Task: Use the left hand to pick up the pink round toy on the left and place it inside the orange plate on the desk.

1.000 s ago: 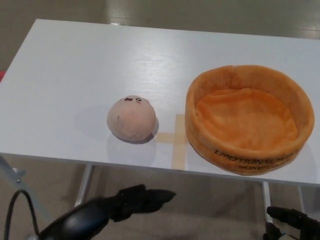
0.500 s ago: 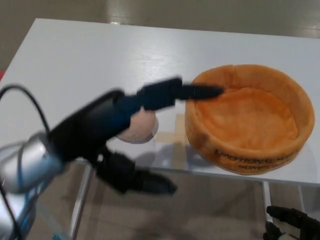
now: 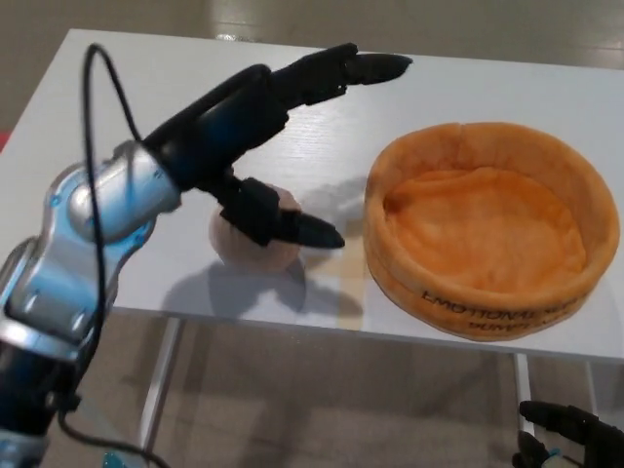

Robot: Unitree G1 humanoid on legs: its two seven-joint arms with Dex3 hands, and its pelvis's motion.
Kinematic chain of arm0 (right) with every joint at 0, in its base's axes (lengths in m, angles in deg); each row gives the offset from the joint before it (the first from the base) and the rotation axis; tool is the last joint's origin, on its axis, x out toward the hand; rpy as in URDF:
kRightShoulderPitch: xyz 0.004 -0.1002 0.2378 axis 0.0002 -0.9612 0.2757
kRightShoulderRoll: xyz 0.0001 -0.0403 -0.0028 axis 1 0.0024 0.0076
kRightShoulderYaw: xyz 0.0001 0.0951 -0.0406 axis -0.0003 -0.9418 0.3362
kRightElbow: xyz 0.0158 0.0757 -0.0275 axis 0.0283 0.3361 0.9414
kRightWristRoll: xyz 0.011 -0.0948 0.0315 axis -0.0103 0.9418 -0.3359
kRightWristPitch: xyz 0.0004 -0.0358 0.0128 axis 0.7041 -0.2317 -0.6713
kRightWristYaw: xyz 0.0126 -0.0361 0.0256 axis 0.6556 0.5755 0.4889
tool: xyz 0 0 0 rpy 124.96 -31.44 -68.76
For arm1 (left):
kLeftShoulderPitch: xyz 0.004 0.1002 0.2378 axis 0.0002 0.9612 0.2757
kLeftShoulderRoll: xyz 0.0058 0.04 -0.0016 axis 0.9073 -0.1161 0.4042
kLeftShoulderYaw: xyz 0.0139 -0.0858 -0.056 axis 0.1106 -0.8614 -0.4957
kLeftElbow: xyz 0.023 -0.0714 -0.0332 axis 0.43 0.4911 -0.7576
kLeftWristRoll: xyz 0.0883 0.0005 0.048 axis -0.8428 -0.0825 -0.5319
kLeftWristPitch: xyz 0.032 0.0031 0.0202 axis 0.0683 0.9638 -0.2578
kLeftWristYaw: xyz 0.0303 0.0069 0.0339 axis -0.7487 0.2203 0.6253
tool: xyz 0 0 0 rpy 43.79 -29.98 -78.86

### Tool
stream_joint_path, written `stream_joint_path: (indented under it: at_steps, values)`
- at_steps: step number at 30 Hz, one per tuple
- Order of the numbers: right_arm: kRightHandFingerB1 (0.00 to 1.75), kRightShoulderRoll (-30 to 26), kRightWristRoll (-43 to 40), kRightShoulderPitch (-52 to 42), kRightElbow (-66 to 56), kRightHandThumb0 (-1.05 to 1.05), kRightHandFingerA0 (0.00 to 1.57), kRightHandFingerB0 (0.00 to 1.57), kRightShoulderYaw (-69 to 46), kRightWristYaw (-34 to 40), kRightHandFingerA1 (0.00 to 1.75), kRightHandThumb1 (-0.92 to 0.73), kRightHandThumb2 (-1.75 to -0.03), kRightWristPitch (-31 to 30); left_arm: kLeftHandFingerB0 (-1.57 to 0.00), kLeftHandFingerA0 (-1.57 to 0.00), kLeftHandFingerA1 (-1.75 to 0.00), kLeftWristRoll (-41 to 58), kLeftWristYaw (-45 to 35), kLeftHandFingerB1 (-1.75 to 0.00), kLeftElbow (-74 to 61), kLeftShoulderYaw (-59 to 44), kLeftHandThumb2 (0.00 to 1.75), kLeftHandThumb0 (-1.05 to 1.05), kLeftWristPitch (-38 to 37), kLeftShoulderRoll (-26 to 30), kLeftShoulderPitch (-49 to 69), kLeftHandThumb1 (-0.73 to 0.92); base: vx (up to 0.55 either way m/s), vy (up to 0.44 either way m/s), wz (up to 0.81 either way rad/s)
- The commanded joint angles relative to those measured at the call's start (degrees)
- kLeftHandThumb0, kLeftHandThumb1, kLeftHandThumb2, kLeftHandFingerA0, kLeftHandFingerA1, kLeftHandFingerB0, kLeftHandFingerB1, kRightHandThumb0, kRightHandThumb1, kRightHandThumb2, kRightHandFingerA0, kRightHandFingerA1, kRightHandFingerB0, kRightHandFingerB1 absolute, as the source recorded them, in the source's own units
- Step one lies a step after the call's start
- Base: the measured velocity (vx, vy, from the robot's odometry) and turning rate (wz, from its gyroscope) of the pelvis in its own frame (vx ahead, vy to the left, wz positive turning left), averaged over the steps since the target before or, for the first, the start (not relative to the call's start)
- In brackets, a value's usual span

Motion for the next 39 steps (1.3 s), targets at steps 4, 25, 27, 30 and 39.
stream_joint_path:
  at_steps: [4, 25, 27, 30, 39]
  values:
    - [0.56, 0.4, -0.5, -1.0, 0.8, -0.26, 0.76, 0.65, -0.2, 0.0, 0.66, -0.61, -0.57, 1.0, -0.08, 0.00, -0.05, -26.3, 19.5, -0.25, 33.3, 14.2, 0.67, -0.43, -4.6, -1.9, -12.3, 0.34, 0.00, 0.000, 0.00]
    - [0.56, 0.5, -0.4, -1.2, 0.9, -0.25, 0.77, 0.66, -0.1, 0.2, 0.66, -0.61, -0.57, 1.0, -0.10, -0.29, -0.35, -32.5, 30.3, -0.23, 53.6, 27.3, 0.58, -0.52, -5.1, -5.5, -12.4, 0.52, 0.00, 0.000, 0.00]
    - [0.56, 0.6, -0.4, -1.3, 0.9, -0.25, 0.75, 0.65, 0.0, 0.4, 0.67, -0.61, -0.57, 1.2, -0.05, -0.57, -0.70, -31.9, 30.8, -0.44, 54.6, 27.2, 0.90, -0.31, -5.8, -5.9, -12.2, 0.41, 0.00, 0.000, 0.00]
    - [0.55, 0.6, -0.7, -1.2, 0.9, -0.25, 0.76, 0.65, -0.3, 0.1, 0.65, -0.61, -0.57, 0.8, -0.44, -0.81, -1.37, -30.3, 31.5, -0.35, 55.6, 25.8, 0.64, -0.24, -7.7, -6.2, -12.1, 0.75, 0.00, 0.000, 0.00]
    - [0.54, 0.5, -0.1, -1.1, 0.9, -0.27, 0.76, 0.65, 0.2, 0.1, 0.63, -0.62, -0.57, 0.9, -0.81, -0.75, -1.49, -30.5, 40.2, -0.70, 58.2, 21.9, 0.69, -0.25, -12.7, -6.9, -13.2, 0.83, 0.00, 0.000, 0.00]
